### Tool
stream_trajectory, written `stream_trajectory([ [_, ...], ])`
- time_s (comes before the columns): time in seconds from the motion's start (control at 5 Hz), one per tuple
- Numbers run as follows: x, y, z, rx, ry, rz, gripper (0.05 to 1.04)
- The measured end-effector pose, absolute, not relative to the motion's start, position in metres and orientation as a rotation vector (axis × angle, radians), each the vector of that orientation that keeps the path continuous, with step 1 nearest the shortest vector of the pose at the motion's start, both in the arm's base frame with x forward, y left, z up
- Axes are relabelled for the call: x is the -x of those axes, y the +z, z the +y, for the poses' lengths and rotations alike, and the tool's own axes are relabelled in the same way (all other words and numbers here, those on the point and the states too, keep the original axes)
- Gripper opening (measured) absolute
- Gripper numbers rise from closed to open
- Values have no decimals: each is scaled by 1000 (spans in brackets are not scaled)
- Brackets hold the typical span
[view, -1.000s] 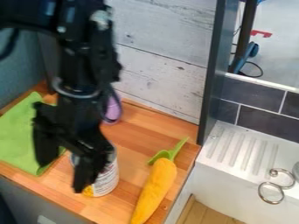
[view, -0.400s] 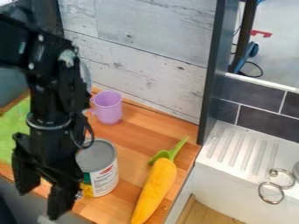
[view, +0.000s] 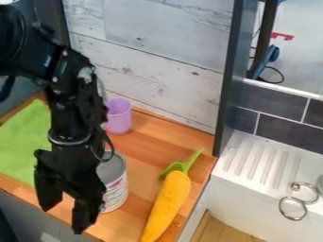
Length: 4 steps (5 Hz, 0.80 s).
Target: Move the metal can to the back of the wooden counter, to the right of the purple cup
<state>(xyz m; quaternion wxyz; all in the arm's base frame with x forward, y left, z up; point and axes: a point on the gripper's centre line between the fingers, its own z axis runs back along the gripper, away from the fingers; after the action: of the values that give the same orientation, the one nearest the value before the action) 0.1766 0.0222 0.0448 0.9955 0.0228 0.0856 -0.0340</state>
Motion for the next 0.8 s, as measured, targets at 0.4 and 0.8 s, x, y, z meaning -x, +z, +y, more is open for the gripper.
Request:
stream_trajectory([
  [0.4,-203,21,30,-21,-43,203,1001],
  [0.8,-275,29,22,-14,-62,103,1000],
])
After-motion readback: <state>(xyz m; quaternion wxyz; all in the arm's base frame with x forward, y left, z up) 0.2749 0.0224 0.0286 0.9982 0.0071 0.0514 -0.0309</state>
